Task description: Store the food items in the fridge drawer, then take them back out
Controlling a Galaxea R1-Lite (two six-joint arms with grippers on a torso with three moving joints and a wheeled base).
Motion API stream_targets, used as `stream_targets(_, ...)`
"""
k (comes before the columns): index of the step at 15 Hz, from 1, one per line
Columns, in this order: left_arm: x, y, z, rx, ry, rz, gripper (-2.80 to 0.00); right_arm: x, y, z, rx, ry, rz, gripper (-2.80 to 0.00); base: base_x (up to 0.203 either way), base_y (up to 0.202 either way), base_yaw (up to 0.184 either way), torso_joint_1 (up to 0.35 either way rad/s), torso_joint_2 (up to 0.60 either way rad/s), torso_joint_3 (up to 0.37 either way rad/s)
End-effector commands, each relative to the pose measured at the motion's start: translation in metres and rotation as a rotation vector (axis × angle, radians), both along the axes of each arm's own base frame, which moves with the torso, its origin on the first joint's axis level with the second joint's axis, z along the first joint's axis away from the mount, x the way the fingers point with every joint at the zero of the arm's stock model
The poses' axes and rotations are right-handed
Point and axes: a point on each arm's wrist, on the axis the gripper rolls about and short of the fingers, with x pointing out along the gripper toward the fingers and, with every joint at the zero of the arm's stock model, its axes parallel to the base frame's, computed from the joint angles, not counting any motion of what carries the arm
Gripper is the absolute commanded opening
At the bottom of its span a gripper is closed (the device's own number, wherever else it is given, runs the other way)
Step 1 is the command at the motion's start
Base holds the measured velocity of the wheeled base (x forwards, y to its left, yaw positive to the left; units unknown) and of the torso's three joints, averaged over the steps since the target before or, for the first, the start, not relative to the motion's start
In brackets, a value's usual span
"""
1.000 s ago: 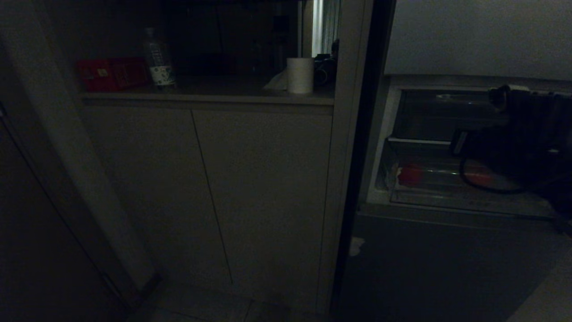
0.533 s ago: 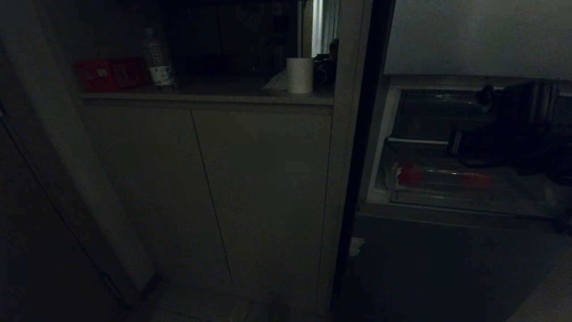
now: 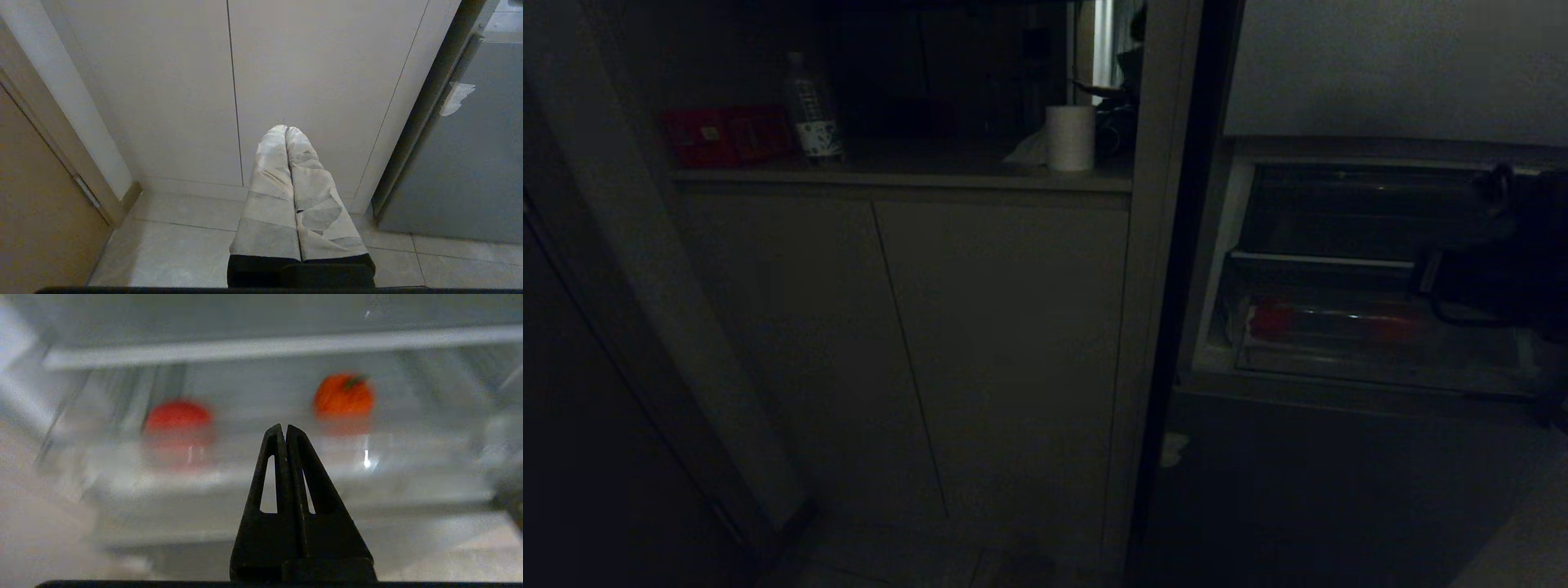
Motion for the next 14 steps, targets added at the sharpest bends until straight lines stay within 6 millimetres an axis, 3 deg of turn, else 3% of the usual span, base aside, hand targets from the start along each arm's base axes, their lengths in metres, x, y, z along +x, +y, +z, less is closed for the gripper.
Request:
stream_targets(1,0.0,0.0,0.0,0.0,0.002,0.0,-2.8,0.032,-0.02,-0.005,0.0,0.032,-0.036,-2.8,0.0,0.0,0.0,0.0,0.0,0.0)
stream_targets(6,0.0,0.0,0.0,0.0,0.002,0.0,-2.8,0.093,-0.033,-0.009,0.023,0.169,-0.002,-2.8,0.0,0.0,0.0,0.0,0.0,0.0)
stream_targets(9,0.0,0.0,0.0,0.0,0.002,0.0,-2.8,0.122,-0.038,-0.033,0.049,0.303,0.018,-2.8,0.0,0.0,0.0,0.0,0.0,0.0)
stream_targets(11,0.0,0.0,0.0,0.0,0.002,0.0,-2.8,0.122,-0.037,-0.039,0.064,0.382,0.033,-2.8,0.0,0.0,0.0,0.0,0.0,0.0)
stream_targets(14,0.0,0.0,0.0,0.0,0.002,0.0,-2.8,0.103,-0.034,-0.031,0.065,0.479,0.053,-2.8,0.0,0.0,0.0,0.0,0.0,0.0)
